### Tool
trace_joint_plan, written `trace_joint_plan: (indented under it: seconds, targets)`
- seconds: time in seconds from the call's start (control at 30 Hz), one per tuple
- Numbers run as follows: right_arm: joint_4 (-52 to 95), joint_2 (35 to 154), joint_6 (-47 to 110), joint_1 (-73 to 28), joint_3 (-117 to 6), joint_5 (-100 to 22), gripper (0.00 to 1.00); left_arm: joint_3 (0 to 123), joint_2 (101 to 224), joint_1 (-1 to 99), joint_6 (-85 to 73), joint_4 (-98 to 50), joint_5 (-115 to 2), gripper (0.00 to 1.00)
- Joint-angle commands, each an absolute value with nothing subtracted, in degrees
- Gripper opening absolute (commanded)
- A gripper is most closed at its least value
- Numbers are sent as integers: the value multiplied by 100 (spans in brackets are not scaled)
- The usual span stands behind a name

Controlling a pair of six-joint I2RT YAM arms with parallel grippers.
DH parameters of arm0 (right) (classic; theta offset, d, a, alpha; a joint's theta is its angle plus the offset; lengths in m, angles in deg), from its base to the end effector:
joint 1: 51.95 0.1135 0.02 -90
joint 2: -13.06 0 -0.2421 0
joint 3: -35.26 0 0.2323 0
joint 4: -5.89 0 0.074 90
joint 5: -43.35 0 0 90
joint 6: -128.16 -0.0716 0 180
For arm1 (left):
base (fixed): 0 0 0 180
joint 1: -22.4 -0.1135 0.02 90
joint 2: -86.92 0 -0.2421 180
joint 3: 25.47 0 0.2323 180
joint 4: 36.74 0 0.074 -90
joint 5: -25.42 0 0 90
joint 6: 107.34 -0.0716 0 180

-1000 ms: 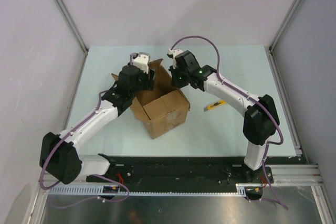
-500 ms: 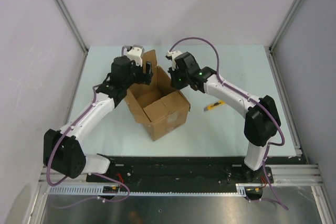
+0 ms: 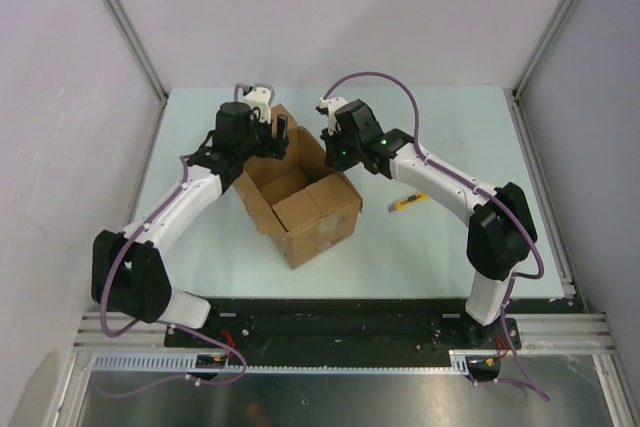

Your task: Unpack the express box

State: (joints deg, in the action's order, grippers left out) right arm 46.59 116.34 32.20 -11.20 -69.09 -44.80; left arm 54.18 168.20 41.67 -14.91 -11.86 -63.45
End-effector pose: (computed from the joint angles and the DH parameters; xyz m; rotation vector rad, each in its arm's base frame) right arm 0.3167 0.2759 0.2606 -0.7059 2.1946 0.4639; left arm 0.3259 -0.1154 0.2812 0.3115 2.0192 -0.2577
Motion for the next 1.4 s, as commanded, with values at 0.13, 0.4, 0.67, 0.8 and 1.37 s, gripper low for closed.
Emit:
trace_joint_plan:
  seconds: [0.13,0.4,0.67,0.8,1.37]
  targets:
    - [5171,11501,3253,-1143,-6707,-4102,0,5506,17305,4103,-1726,-710,-7074,83]
    - [5091,11466,3446,-1231,-6768,-4243,0,5401,17306,4112,-1620,-578,-6089,74]
    - [5048,11466,3955,-1240,-6804,-4428,0,5287,17385,4112,-1576,-499,-6010,60]
    - [5004,11501,4044,-1240,-6848,-4463,0,5286,17499,4112,-1602,-473,-5939,56]
    - [5557,11475,3298,-1143,-7981,-6253,59,5585,17298,4130,-1006,-270,-5983,0]
